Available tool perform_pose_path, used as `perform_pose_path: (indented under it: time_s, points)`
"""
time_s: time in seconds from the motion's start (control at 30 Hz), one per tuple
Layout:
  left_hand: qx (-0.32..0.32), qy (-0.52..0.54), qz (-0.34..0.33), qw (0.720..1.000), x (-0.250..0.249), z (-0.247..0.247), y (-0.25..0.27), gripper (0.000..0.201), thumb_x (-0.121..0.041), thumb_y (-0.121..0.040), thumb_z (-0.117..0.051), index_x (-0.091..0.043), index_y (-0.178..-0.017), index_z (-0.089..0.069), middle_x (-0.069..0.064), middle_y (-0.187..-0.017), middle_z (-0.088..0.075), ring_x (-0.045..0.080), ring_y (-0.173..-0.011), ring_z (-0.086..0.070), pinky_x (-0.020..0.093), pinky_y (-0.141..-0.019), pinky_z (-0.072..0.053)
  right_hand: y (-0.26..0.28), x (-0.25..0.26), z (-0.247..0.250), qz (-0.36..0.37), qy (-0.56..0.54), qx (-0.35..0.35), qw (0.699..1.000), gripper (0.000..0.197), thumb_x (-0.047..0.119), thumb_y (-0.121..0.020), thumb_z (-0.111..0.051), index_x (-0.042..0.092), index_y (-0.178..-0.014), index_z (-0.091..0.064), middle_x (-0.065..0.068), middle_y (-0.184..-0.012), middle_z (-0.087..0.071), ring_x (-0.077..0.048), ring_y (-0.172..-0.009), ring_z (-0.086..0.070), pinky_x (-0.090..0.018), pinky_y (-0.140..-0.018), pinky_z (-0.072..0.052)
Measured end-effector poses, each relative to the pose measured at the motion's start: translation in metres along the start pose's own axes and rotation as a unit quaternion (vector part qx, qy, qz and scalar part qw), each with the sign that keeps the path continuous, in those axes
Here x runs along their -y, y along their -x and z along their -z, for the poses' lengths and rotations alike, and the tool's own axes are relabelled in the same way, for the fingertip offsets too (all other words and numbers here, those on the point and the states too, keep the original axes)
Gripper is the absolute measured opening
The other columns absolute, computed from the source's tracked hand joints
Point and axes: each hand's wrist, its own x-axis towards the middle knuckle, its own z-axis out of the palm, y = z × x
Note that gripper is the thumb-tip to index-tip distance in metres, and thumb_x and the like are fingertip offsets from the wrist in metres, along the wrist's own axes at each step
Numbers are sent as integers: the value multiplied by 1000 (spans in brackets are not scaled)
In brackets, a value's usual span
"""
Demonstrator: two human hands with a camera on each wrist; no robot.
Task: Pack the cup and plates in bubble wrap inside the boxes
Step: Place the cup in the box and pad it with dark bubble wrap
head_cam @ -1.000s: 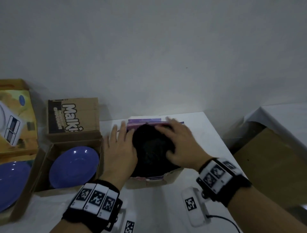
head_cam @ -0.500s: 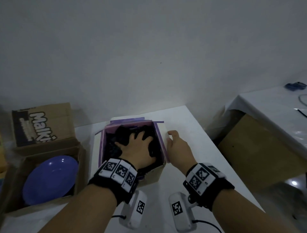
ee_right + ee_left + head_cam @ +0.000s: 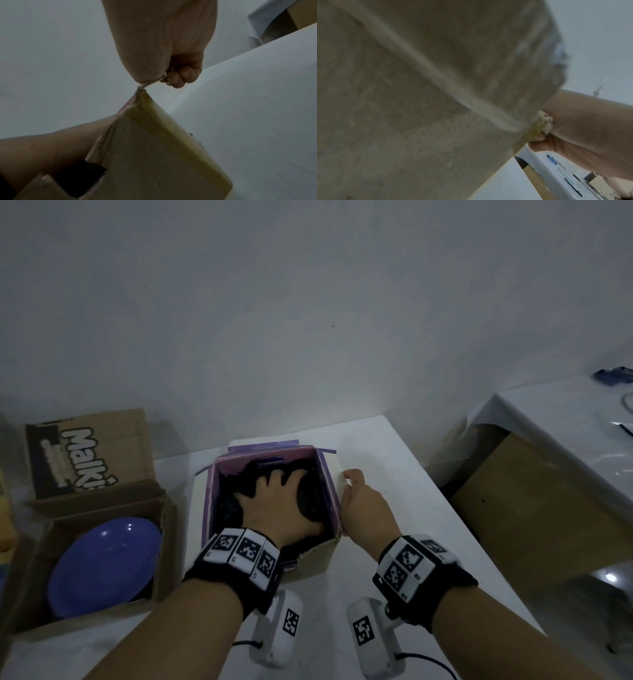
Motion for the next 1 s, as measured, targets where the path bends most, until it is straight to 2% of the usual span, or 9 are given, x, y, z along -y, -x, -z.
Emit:
perform_pose_path:
  time_s: [0.13, 0.23, 0.3, 0.4, 0.6, 0.73, 0.8, 0.9, 1.0]
  points:
    - [24, -1, -7, 1000, 3, 4, -4, 100, -75, -55, -60, -44, -139, -14, 1, -146, -25, 31, -133, -22, 65, -105, -21, -2, 0, 0, 3, 10, 3, 1000, 37, 6, -93, -36, 8, -130, -33, -16, -91, -67, -32, -80, -62, -33, -63, -42]
    - [108, -11, -25, 994, 11, 13, -3, 109, -72, -61, -63, -44, -144, 1, -3, -155, -3, 29, -142, -1, 67, -109, -9, 2, 1, -1, 2, 3, 11, 1000, 37, 6, -93, -35, 8, -130, -33, -18, -93, -67, -33, -82, -63, -32, -64, -43]
    - [188, -8, -30, 982, 21, 30, -3, 118, -61, -63, -73, -41, -146, 8, -5, -157, 15, 23, -144, 16, 61, -113, -4, 5, 1, 0, 8, -3, 15, 1000, 35, 5, -93, -35, 8, -128, -34, -18, -93, -67, -33, -82, -63, -32, -63, -43]
    - [232, -45, -50, 970, 29, 53, 1, 125, -43, -60, -82, -41, -147, 8, -2, -155, 27, 22, -142, 24, 53, -117, -4, 2, 1, 0, 9, -8, 14, 1000, 36, 2, -92, -35, 7, -128, -34, -19, -89, -67, -34, -79, -62, -32, -61, -42]
    - [208, -7, -30, 978, 35, 33, 0, 133, -30, -58, -86, -39, -146, 13, -4, -155, 19, 25, -144, 12, 44, -118, -16, 2, 2, 0, 3, -15, 15, 1000, 34, 4, -94, -35, 7, -128, -36, -20, -87, -66, -34, -77, -63, -36, -63, -47]
    - [173, -5, -17, 985, 32, 20, 0, 133, -27, -56, -84, -39, -146, 14, -4, -154, 12, 26, -143, 12, 51, -116, -20, 1, 0, -1, 0, -6, 18, 1000, 35, 3, -93, -36, 8, -128, -35, -18, -86, -66, -32, -73, -60, -36, -63, -47]
    - [160, -24, -26, 986, 32, 22, 4, 132, -32, -56, -83, -37, -146, 14, -4, -154, 9, 26, -143, 9, 54, -114, -21, 0, 0, -2, -2, -6, 14, 1000, 34, 4, -94, -35, 8, -127, -36, -15, -80, -64, -31, -69, -58, -34, -60, -44]
    - [117, -93, -72, 986, 34, 32, 14, 126, -46, -59, -80, -30, -149, 8, 1, -157, 0, 25, -144, 3, 46, -117, -18, 1, 0, -2, 1, -7, 13, 1000, 34, 4, -93, -35, 8, -127, -36, -11, -75, -60, -28, -66, -55, -33, -59, -43]
    - [123, -151, -75, 978, 38, 53, 21, 119, -35, -64, -79, -29, -150, 3, 3, -158, 5, 25, -144, 3, 41, -118, -15, 1, 0, -2, 3, -1, 16, 1000, 35, 2, -92, -37, 8, -127, -35, -15, -80, -64, -28, -65, -54, -32, -59, -42]
